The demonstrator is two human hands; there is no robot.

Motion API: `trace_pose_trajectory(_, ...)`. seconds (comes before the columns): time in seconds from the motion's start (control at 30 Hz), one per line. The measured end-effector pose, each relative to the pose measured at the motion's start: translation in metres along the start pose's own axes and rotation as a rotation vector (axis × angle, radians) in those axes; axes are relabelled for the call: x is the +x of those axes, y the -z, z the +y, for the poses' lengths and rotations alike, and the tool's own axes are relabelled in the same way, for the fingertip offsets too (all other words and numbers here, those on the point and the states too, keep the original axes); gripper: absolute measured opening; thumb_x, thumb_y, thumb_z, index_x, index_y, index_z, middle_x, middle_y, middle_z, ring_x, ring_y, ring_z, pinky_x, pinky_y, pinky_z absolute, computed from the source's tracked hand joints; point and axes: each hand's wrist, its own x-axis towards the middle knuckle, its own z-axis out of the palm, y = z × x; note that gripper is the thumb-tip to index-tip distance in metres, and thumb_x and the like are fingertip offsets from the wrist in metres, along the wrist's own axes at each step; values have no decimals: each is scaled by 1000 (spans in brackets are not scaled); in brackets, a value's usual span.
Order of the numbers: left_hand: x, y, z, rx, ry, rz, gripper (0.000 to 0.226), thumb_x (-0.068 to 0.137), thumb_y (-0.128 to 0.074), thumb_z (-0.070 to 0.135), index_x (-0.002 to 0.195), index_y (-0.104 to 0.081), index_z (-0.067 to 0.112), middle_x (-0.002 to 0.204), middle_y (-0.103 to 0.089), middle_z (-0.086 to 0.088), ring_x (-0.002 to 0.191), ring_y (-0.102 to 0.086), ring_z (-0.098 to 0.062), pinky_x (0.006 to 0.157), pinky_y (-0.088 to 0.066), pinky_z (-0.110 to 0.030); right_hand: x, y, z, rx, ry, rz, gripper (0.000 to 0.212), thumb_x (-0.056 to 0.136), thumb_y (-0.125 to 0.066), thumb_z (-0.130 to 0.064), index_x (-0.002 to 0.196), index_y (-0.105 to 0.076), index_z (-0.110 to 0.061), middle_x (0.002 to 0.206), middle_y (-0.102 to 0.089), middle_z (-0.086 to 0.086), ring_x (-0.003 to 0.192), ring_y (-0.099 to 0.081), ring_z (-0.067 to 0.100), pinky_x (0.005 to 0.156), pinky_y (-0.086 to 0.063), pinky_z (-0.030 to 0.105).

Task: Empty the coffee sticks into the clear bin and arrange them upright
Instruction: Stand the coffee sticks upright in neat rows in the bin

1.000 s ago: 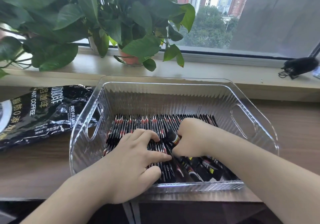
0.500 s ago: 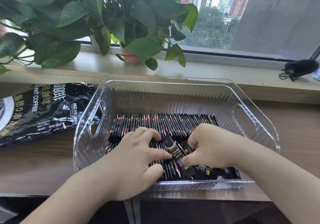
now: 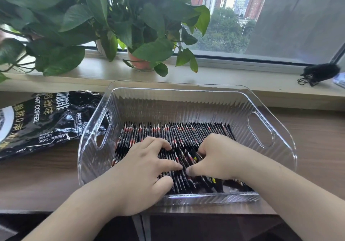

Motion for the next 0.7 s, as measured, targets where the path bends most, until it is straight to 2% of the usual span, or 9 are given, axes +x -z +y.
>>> trace_pose_trajectory(0.1,0,0,-1,7,-7,6,68,78,-14,55,139,-43,52,141,-21,19,132,-4,3,109,-14,-26,2,-2,-6,11,-12,-13,49,79,-77,-54,60,-52,-16,50,-49,-3,41,-49,15,42,-36,20)
trace_pose_trajectory(0.23,-1,0,0,13,-7,12,68,78,-15,55,140,-43,50,142,-21,18,132,-5,2,111,-15,-27,1,0,-4,63,-23,-21,52,81,-75,-58,60,-52,-15,45,-52,-5,32,-51,6,36,-35,16)
trace_pose_trajectory(0.3,-1,0,0,13,3,12,63,82,-19,52,141,-42,49,142,-21,18,133,-5,1,113,-15,-28,-2,3,-1,162,-28,-73,47,84,-72,-57,67,-62,-15,52,-66,-3,44,-66,8,50,-49,18)
trace_pose_trajectory(0.37,-1,0,0,20,2,21,63,83,-19,51,141,-42,48,142,-22,18,133,-5,1,113,-16,-27,-5,4,1,214,-25,-92,39,87,-70,-54,87,-70,-15,60,-73,-1,55,-72,9,63,-57,22)
trace_pose_trajectory(0.43,-1,-1,-1,23,-4,32,70,77,-13,54,141,-43,47,142,-23,18,133,-6,2,112,-16,-27,-5,2,3,231,-25,-73,36,89,-71,-49,103,-68,-16,60,-73,-2,54,-71,7,59,-55,19)
trace_pose_trajectory(0.47,-1,-1,-1,19,-2,33,73,75,-12,55,141,-44,46,142,-23,18,134,-7,2,112,-16,-27,-5,1,4,229,-30,-64,36,89,-71,-48,104,-68,-16,59,-73,-1,54,-71,7,59,-54,19)
trace_pose_trajectory(0.53,-1,-2,-1,5,-2,35,74,75,-13,54,140,-45,45,141,-24,18,134,-7,2,113,-16,-27,-3,-3,5,211,-34,-41,34,88,-72,-51,84,-65,-17,56,-72,2,52,-71,9,64,-59,24)
trace_pose_trajectory(0.6,-1,-1,-1,11,-7,34,73,75,-13,55,140,-44,45,141,-24,19,134,-7,2,113,-16,-26,-3,-6,5,195,-30,-14,43,87,-72,-53,69,-58,-17,53,-70,4,47,-67,10,66,-61,29)
trace_pose_trajectory(0.7,-1,-2,-2,19,-8,34,72,76,-14,55,140,-45,44,141,-25,18,135,-9,2,111,-16,-26,-4,-8,6,206,-20,-2,47,85,-70,-58,68,-59,-16,51,-68,3,44,-64,9,69,-62,32)
